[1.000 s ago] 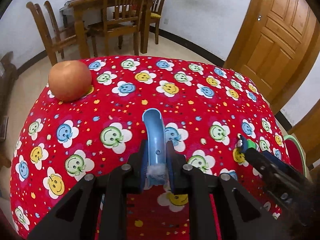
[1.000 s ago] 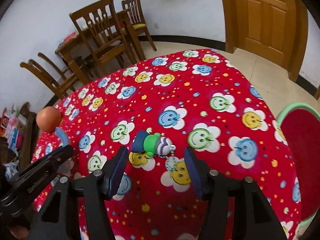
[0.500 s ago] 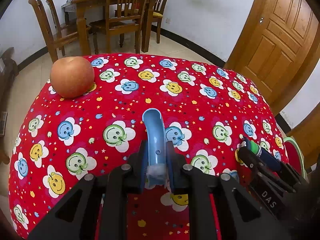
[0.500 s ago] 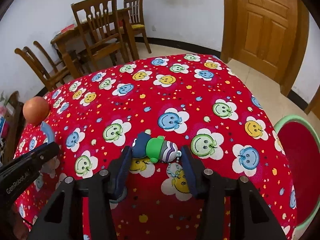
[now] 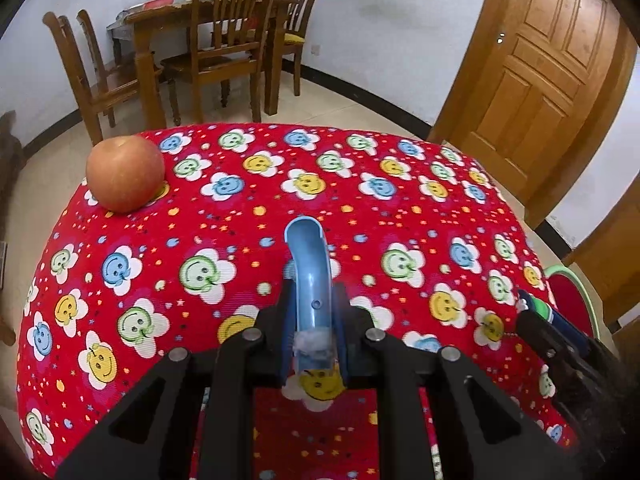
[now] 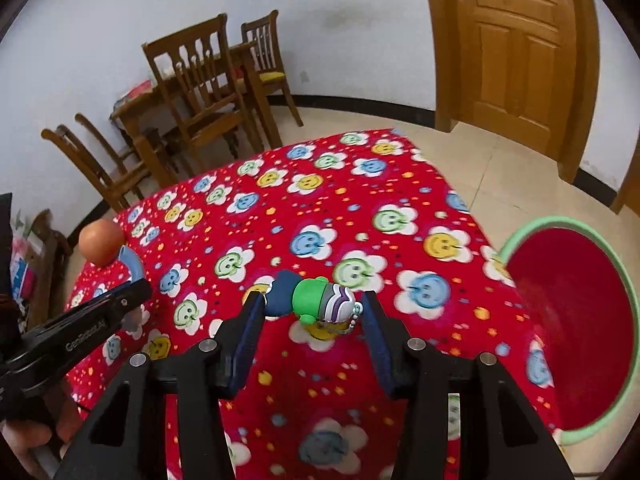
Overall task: Collect trash
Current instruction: 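Carry the blue tube and toy figure over the bucket with both tools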
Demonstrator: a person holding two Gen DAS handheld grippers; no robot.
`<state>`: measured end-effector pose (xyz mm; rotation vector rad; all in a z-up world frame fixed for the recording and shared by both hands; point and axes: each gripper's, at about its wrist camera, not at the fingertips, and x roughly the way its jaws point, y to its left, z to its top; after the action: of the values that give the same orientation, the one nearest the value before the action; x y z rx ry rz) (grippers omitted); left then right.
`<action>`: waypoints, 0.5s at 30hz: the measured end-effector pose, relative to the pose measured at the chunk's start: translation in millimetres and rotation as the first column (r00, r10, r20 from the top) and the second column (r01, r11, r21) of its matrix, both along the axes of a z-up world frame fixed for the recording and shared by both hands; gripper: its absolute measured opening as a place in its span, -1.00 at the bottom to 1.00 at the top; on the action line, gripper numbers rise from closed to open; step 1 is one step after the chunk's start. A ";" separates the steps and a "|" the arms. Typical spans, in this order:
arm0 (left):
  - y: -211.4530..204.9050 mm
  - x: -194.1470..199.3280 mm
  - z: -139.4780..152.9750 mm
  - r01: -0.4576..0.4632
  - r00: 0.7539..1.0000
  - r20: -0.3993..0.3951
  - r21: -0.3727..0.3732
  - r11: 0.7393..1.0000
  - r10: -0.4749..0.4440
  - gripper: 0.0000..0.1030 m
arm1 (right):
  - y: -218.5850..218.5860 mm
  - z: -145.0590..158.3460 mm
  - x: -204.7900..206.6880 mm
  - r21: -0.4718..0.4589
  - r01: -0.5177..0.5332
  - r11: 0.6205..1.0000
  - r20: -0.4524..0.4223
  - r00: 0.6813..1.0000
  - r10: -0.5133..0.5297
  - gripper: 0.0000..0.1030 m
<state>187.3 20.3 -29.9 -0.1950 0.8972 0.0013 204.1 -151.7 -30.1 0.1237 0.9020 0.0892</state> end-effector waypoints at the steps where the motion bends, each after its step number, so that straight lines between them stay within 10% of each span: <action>1: -2.9 -1.2 1.5 0.006 1.000 0.003 -0.001 1.000 -0.006 -0.67 | -4.5 3.0 -3.1 0.003 0.008 1.000 0.006 1.000 -0.008 -0.03; 15: -49.2 -16.8 27.5 0.113 0.993 0.041 -0.005 0.994 -0.113 -0.67 | -68.4 35.9 -41.6 0.053 0.118 0.992 0.070 0.990 -0.121 -0.03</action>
<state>170.5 -29.0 -2.4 -0.1509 0.8668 -0.1107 162.5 -220.1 5.8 0.2181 0.8181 0.0039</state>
